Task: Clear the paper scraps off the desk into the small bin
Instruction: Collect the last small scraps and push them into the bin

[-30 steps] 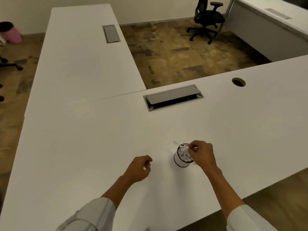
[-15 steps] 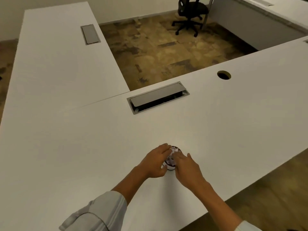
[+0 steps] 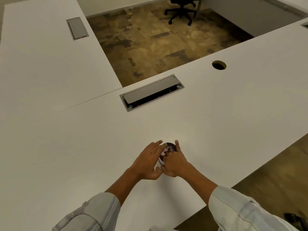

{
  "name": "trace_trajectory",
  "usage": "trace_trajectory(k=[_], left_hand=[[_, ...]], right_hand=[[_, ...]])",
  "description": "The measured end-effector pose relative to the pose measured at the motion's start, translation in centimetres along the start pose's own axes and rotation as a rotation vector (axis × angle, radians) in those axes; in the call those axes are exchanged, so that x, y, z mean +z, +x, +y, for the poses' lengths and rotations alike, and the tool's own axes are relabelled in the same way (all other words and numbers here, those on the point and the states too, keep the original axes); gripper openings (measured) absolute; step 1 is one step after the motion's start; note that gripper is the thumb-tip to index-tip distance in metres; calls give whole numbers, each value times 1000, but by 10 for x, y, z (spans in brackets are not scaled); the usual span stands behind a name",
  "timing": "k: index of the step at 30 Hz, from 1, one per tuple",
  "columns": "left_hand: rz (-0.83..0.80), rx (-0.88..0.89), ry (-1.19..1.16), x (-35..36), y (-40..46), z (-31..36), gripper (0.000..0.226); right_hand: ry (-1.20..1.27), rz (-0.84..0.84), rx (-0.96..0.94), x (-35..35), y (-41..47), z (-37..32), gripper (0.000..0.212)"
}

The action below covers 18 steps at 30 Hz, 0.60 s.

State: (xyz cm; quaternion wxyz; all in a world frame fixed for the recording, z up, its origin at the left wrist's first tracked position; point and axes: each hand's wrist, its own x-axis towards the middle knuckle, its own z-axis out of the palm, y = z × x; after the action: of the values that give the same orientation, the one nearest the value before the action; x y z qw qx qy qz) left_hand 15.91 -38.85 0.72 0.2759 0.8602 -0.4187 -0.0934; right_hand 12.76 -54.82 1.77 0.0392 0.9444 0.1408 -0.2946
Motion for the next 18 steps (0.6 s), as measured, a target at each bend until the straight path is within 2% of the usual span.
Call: trace_trajectory(k=[2,4,7,10,12,15,18], left_hand=[[60,-33,-23,-8,-5,-2,78],[110,-71,-23,-17,-9,-4,76],[170,-123,-26,-27,-14,-8,72],[179,-151,-18,-30,-18,-8,67],[162,-158,-10,-28,-19,-6,65],[98,-162,14,-21,-19,-3,67],[28,-177,25,-14,-17,1,73]], right_hand=[[41,4,4,-10,-6,3,55],[149,77,8,-18,-22,9,46],[438,303,86,-21,-55,23,36],[644,566,244,-10,-86,48,33],[798,666,350,9,-93,66,29],[939,626,494,44,-87,84,26],[888,502,486,74,-66,85,37]])
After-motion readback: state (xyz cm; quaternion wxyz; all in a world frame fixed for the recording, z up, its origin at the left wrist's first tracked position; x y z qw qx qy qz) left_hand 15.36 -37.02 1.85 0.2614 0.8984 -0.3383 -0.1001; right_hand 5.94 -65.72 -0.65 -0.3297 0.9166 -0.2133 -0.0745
